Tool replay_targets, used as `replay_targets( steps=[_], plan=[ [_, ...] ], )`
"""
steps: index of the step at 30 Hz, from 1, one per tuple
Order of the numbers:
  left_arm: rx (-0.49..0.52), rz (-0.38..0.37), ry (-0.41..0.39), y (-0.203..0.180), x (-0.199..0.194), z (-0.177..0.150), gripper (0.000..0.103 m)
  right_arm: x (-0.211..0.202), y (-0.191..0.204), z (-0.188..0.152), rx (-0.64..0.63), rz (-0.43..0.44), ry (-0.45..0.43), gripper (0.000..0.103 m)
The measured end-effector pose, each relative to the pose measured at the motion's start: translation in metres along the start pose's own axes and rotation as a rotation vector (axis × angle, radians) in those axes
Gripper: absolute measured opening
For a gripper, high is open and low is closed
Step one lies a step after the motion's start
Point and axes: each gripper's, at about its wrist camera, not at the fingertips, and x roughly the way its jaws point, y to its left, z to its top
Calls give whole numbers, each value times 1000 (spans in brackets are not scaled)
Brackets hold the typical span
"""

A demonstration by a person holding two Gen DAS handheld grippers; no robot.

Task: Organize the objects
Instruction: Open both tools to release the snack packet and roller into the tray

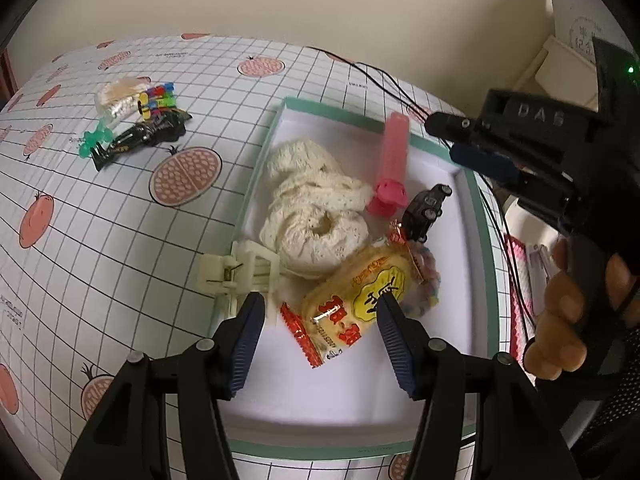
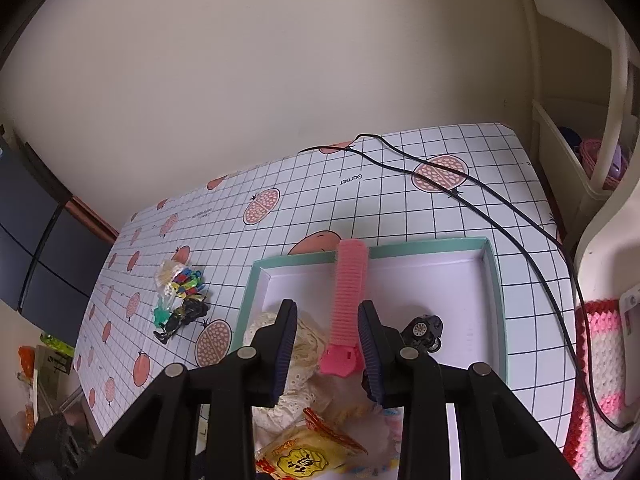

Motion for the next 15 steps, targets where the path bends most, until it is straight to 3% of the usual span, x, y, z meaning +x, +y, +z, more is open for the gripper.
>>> replay_targets(
  steps=[15],
  plan=[
    [-34,-35,-107,15,-28,19,59,10,3,-6,-31,-75,52,34]
  ],
)
